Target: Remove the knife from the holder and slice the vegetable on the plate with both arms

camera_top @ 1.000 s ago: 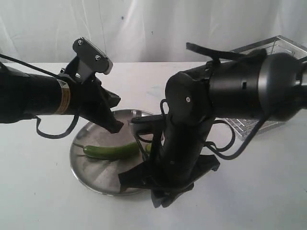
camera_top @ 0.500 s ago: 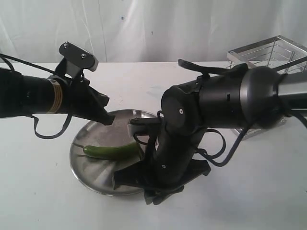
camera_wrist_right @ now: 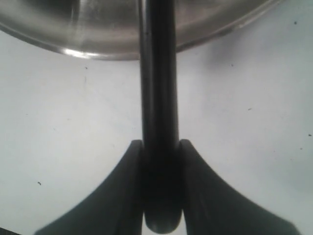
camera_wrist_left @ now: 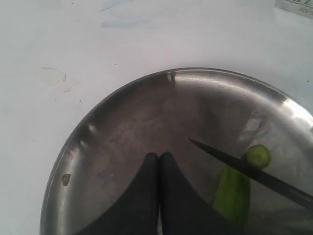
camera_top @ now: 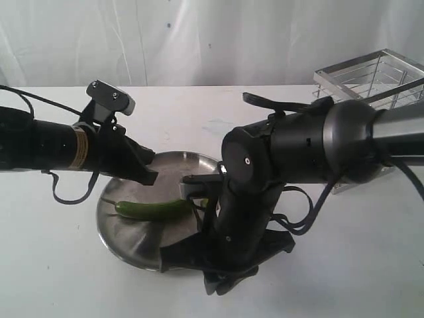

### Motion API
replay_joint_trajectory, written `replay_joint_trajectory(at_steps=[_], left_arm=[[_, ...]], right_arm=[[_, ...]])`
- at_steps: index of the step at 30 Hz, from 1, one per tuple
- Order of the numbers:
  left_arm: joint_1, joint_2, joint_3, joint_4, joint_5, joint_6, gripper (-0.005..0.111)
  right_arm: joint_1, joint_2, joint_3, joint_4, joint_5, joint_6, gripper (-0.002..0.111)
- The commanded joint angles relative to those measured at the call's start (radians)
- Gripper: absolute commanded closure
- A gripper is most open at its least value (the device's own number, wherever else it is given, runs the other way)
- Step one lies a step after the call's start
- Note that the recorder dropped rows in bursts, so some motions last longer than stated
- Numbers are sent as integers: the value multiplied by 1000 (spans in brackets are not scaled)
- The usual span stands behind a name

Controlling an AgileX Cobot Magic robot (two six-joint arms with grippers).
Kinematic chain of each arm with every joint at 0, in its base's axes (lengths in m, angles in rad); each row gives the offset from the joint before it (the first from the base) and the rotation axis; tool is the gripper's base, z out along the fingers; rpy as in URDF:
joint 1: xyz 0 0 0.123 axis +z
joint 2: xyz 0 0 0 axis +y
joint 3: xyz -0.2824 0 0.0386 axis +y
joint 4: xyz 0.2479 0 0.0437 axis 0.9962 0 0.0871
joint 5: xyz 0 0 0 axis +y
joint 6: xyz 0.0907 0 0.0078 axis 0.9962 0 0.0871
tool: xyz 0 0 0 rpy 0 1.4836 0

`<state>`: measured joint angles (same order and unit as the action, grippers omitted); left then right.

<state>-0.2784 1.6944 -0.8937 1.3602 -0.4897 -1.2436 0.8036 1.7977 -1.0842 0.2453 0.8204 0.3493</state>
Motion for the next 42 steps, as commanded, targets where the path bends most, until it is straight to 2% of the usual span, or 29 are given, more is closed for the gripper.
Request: replay_joint_trajectory(at_steps=[1, 9, 22, 31, 37, 42], left_arm=[[3, 20, 7, -26, 20, 19, 107], [3, 56, 7, -67, 8, 49, 107], [3, 69, 7, -156, -108, 123, 107], [3, 190, 7, -300, -236, 145, 107], [3, 236, 7, -425, -487, 164, 107], [3, 272, 7, -427, -483, 175, 107]], right_arm=[[3, -4, 4, 16, -13, -35, 108], [3, 2, 4, 20, -24, -33, 108], [3, 37, 4, 32, -46, -33, 108], [3, 37, 4, 34, -42, -33, 108], [3, 37, 4, 34, -40, -33, 108], [3, 37, 4, 32, -41, -33, 108]])
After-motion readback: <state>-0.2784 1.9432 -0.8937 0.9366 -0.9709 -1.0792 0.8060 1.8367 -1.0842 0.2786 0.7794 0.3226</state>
